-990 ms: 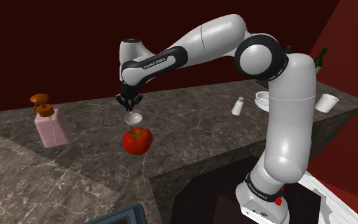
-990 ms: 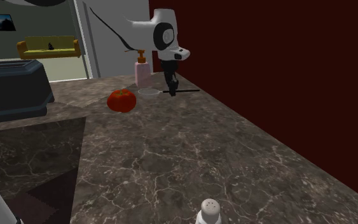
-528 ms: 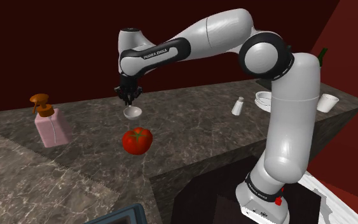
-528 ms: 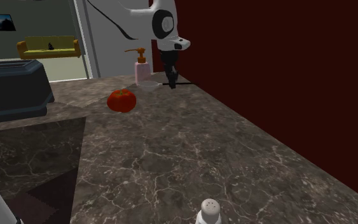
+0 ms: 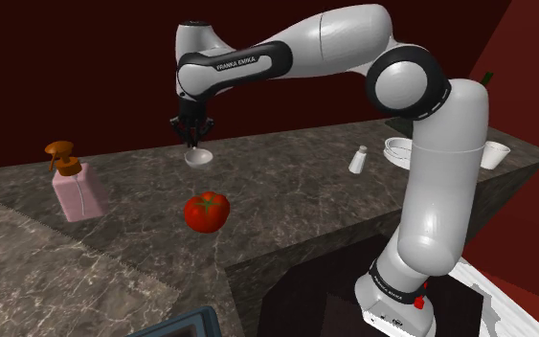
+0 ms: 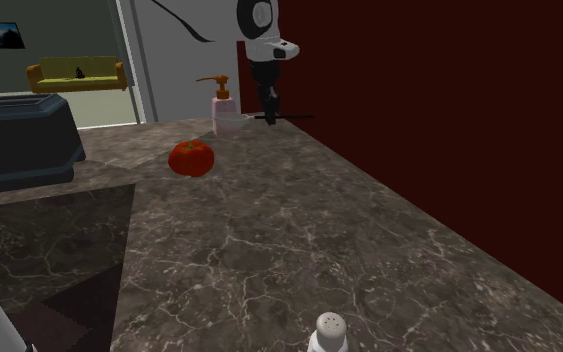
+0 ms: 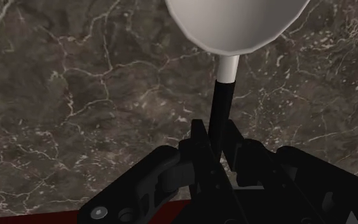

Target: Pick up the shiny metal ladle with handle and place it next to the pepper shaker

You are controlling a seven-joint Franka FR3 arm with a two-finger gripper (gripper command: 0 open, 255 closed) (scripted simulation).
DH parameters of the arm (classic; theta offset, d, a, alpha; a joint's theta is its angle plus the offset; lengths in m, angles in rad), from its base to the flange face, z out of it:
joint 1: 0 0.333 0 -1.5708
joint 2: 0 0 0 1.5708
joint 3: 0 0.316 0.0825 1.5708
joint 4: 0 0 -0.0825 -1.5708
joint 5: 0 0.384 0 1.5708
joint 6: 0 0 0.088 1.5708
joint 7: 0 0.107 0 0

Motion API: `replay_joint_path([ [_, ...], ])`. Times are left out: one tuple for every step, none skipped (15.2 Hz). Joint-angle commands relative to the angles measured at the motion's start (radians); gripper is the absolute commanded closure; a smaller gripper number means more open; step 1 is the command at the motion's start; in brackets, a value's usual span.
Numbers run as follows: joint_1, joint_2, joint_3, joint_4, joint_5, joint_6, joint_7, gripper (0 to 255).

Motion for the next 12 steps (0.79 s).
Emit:
replay_joint_path([
  [0.000, -0.004, 0.001, 0.021, 0.002, -0.025, -0.002, 255],
  [0.000, -0.006, 0.001, 0.031, 0.003, -0.038, -0.003, 255],
  [0.000, -0.008, 0.001, 0.042, 0.004, -0.050, -0.004, 255],
  [0.000, -0.010, 0.002, 0.053, 0.005, -0.063, -0.004, 255],
  [0.000, -0.012, 0.002, 0.064, 0.005, -0.076, -0.005, 255],
  [0.001, -0.013, 0.002, 0.076, 0.006, -0.089, -0.005, 255],
  [0.001, -0.014, 0.003, 0.088, 0.006, -0.102, -0.006, 255],
  [0.001, -0.015, 0.003, 0.100, 0.007, -0.115, -0.006, 255],
  [0.002, -0.015, 0.003, 0.113, 0.007, -0.128, -0.006, 255],
  [0.002, -0.015, 0.004, 0.126, 0.007, -0.141, -0.007, 255],
  [0.002, -0.016, 0.004, 0.127, 0.007, -0.142, -0.007, 255],
  [-0.015, -0.045, 0.000, 0.086, 0.019, -0.129, -0.027, 255],
])
